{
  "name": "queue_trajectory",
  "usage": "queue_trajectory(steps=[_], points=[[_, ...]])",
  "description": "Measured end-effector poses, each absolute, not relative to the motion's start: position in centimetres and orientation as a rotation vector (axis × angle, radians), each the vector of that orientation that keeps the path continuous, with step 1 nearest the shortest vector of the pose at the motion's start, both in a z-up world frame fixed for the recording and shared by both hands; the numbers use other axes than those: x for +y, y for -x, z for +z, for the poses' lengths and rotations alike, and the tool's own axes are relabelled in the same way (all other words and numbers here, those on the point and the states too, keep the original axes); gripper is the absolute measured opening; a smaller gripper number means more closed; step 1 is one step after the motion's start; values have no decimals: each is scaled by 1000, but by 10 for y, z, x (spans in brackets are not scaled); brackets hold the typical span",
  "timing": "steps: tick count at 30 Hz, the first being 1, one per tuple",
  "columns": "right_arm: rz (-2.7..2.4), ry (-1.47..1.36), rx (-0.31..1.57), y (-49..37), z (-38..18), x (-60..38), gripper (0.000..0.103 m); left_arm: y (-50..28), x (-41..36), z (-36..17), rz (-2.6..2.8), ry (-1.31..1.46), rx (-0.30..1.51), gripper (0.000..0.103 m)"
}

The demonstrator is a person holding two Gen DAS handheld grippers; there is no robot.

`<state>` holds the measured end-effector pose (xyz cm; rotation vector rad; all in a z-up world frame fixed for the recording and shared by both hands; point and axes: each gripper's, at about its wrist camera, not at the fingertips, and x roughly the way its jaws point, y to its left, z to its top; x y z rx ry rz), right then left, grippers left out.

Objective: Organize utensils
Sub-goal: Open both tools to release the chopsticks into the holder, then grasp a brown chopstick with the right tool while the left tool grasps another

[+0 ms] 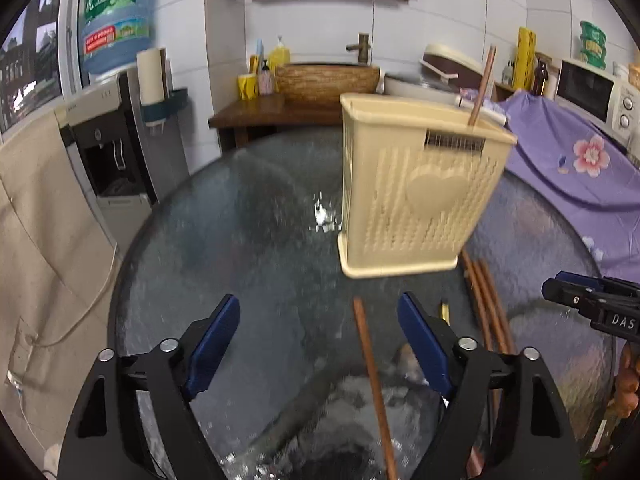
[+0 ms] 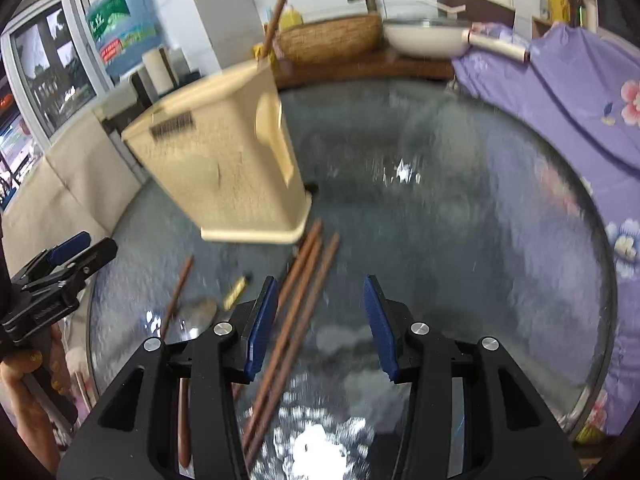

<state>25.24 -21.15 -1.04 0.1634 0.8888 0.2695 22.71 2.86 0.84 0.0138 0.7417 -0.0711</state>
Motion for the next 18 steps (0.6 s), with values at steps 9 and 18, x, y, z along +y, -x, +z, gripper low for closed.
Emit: queue_trajectory(steps=[9, 18], points=[[283, -181, 998, -259, -40, -191, 27, -231, 27, -28, -126, 21, 878, 42], [216, -178, 1044, -283, -52, -185, 22, -241, 23, -35, -124, 26, 905, 37]])
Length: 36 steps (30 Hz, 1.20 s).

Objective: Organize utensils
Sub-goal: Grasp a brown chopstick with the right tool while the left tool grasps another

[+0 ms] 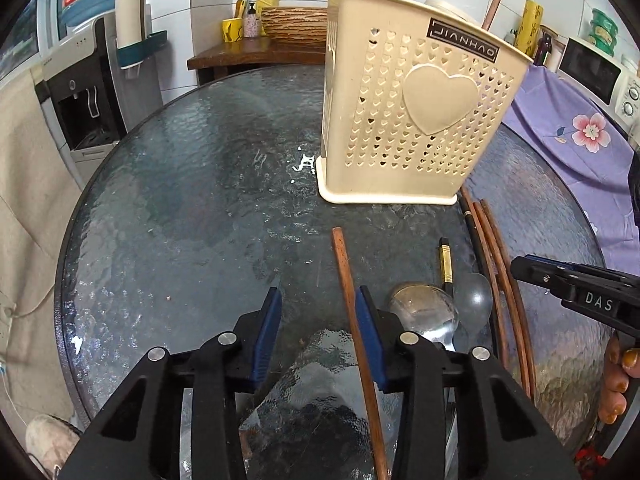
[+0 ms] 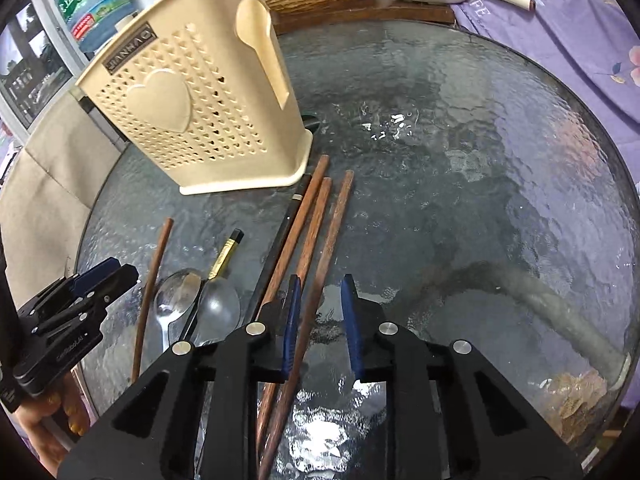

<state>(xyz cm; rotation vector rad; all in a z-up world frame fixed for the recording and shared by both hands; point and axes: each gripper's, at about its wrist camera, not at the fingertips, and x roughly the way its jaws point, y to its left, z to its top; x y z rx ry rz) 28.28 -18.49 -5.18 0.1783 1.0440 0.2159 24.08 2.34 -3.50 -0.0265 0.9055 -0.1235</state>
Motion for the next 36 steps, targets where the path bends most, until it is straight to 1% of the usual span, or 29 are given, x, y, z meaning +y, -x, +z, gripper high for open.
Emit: queue_trajectory(steps=[8, 12, 18, 22, 26, 31, 33, 35, 36], points=[[192, -151, 1060, -296, -52, -181, 21, -253, 19, -41, -127, 37, 939, 33], [176, -136, 1064, -305, -51, -182, 19, -259, 14, -43, -115, 25, 946, 29], [157, -137, 1081, -324, -50, -184, 17, -274, 13, -45, -114, 23, 973, 27], [138, -122, 1090, -340, -50, -182, 16, -283, 9, -44, -106, 12, 990, 22], [124, -98, 1099, -353, -51, -176, 16, -287, 5, -45, -96, -25, 998, 20], [115, -20, 1099, -355, -51, -166, 14, -287, 2, -45, -95, -67, 1000, 15], [110, 1, 1095, -354, -52, -165, 11, -285, -1, -44, -96, -72, 1005, 15], [109, 14, 1091, -350, -53, -164, 11, -283, -4, -44, -93, -88, 1003, 13], [106, 17, 1089, -347, -53, -163, 11, -282, -5, -45, -93, -93, 1002, 11]])
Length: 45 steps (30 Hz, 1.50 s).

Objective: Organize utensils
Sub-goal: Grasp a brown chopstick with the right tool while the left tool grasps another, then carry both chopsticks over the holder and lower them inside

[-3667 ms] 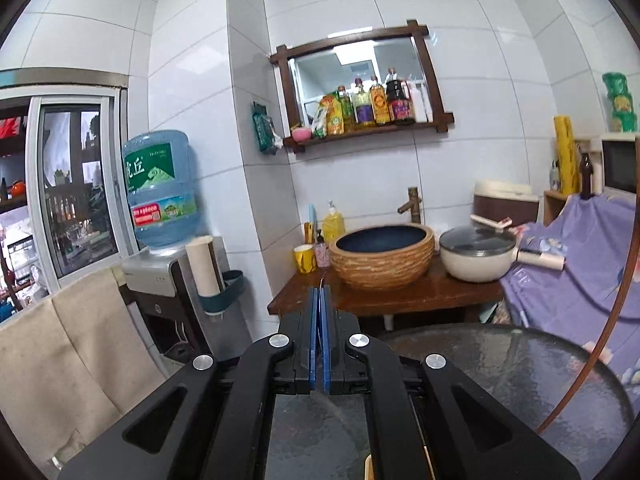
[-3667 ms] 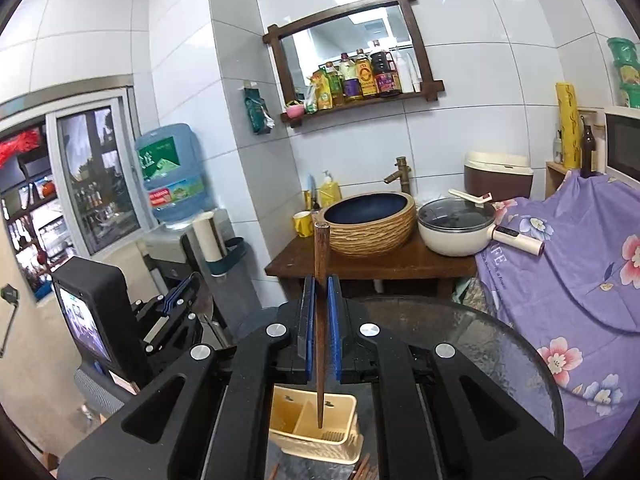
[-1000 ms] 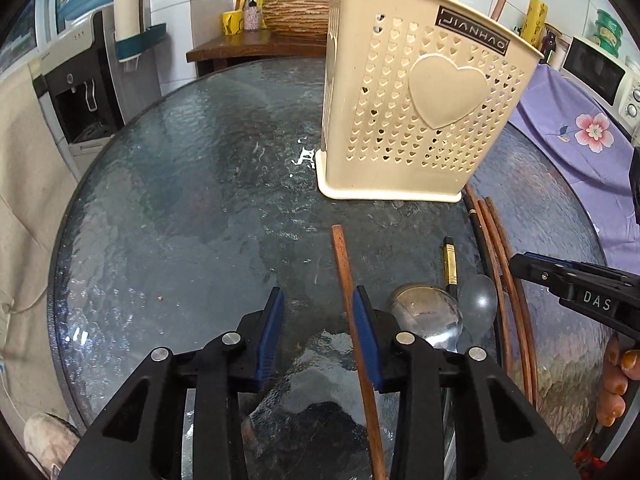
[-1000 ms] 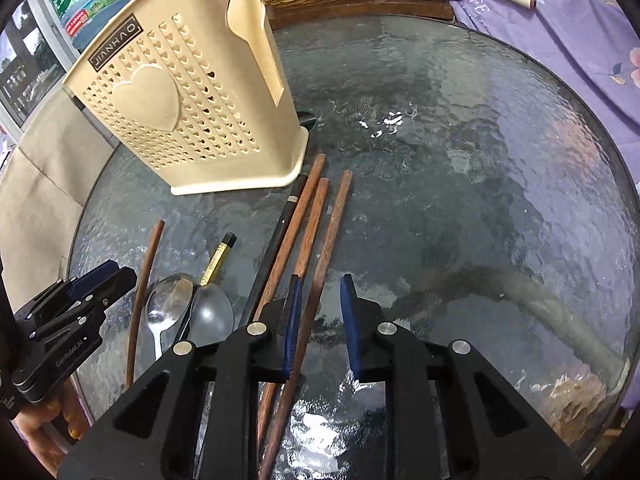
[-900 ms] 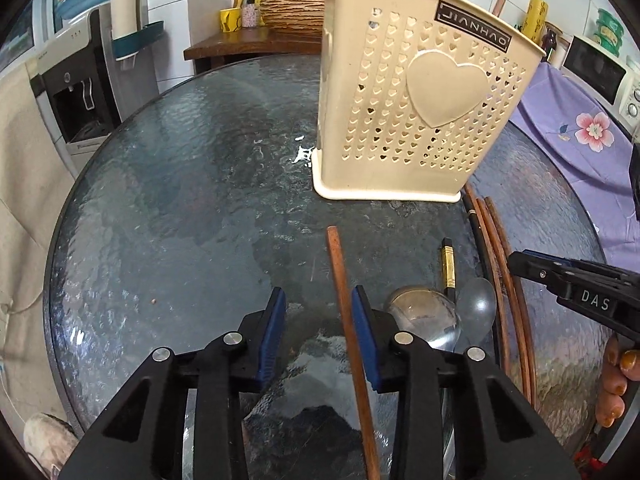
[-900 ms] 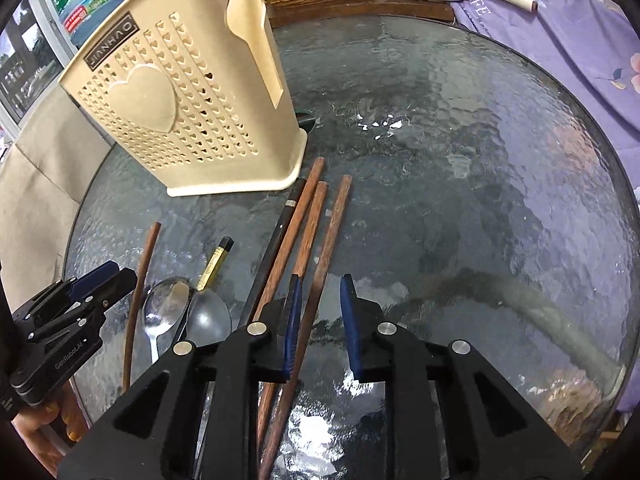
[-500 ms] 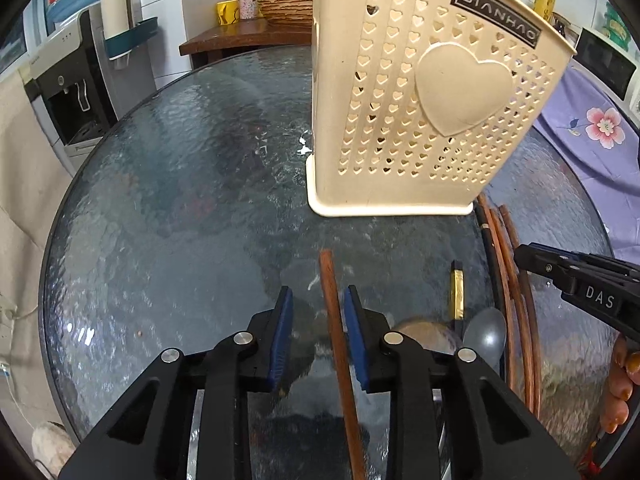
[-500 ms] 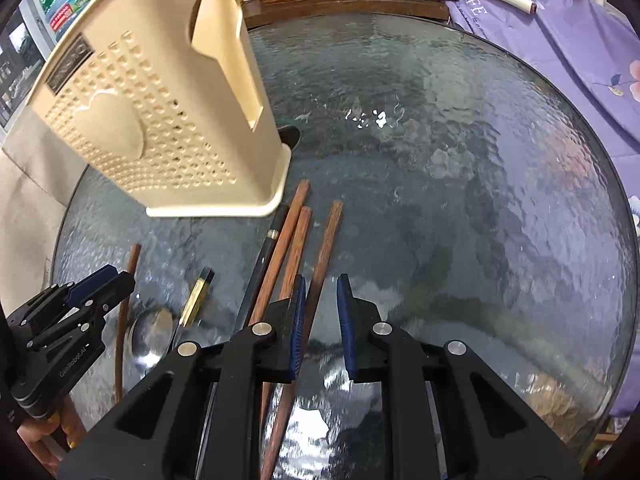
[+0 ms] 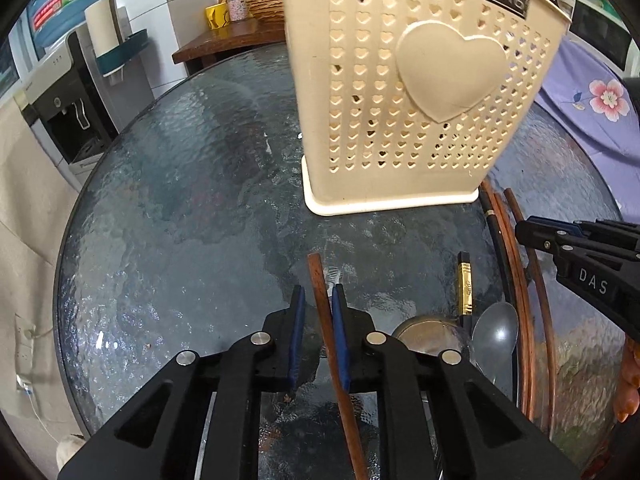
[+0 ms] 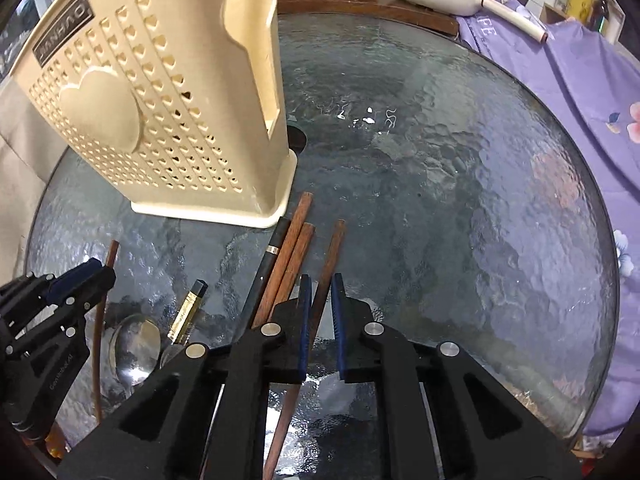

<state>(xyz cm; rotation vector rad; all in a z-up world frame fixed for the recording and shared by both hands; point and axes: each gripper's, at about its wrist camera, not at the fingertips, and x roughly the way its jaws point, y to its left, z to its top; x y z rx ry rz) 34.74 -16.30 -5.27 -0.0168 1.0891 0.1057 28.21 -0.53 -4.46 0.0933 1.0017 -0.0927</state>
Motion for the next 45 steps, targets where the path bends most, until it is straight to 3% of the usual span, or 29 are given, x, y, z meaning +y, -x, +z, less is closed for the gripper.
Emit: queue_trajectory(steps=[14, 26, 45], points=[[83, 30, 1013, -320, -54, -152, 10, -265, -13, -49, -60, -77, 934, 8], [159, -153, 961, -311, -47, -177, 7, -262, -5, -42, -88, -34, 900, 7], [375, -192, 645, -242, 81, -223, 7, -230, 9, 81, -226, 20, 650, 7]])
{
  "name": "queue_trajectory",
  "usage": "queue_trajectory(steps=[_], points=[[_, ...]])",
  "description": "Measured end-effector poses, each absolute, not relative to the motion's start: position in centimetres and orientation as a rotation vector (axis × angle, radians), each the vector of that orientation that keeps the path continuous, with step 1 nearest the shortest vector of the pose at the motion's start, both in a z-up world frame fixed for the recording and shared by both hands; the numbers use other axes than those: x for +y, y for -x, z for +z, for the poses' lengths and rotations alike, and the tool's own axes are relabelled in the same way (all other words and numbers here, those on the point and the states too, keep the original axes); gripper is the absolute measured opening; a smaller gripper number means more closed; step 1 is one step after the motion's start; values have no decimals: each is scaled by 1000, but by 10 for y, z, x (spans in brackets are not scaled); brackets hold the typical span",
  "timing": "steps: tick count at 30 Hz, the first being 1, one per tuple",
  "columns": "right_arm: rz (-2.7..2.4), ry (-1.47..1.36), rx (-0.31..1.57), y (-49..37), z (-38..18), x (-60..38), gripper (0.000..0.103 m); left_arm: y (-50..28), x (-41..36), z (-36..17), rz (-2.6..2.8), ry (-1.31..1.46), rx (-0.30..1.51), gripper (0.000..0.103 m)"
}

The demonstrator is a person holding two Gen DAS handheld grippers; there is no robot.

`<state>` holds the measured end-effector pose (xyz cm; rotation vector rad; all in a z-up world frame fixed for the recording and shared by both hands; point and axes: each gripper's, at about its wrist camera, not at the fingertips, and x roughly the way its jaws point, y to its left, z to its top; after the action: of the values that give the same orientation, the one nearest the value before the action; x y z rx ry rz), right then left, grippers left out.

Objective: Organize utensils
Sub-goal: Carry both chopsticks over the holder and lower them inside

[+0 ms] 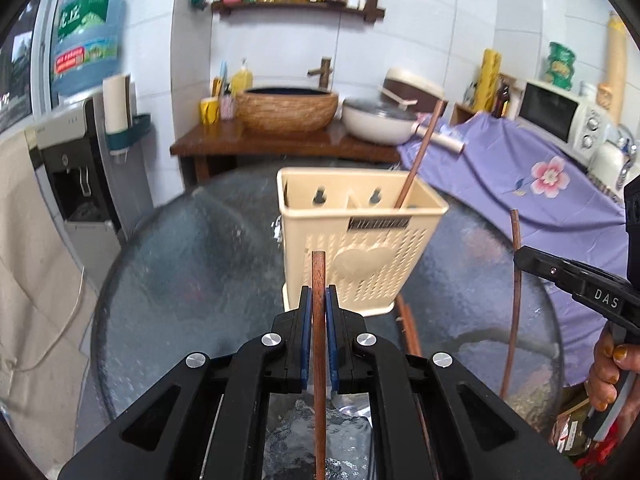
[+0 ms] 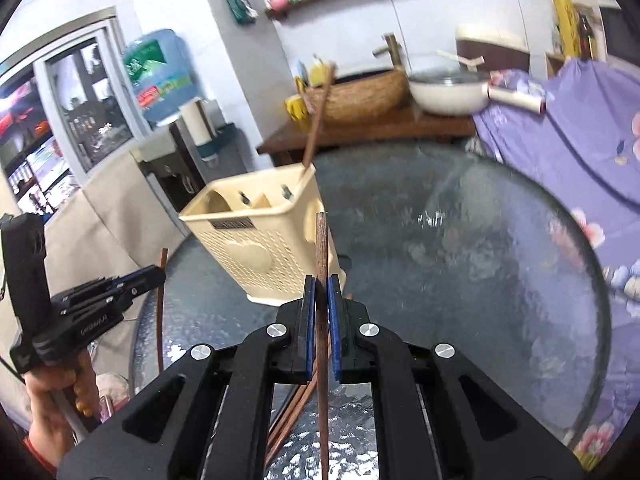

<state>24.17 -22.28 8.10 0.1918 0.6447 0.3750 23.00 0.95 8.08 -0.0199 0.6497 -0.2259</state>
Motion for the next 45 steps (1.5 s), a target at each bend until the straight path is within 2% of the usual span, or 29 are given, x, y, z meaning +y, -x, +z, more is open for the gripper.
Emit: queue_trajectory(steps=[22, 30, 39, 45], points=[[449, -162, 539, -234, 161, -212, 7, -214, 29, 135, -278, 79, 557, 7], [449, -162, 487, -258, 214, -197, 7, -214, 21, 192, -319, 72, 485, 7], [401, -155, 384, -286, 285, -180, 7, -235, 3, 282, -279, 70, 358, 7], [325, -139, 319, -308, 297, -171, 7, -261, -3, 292, -225, 71, 355, 7]])
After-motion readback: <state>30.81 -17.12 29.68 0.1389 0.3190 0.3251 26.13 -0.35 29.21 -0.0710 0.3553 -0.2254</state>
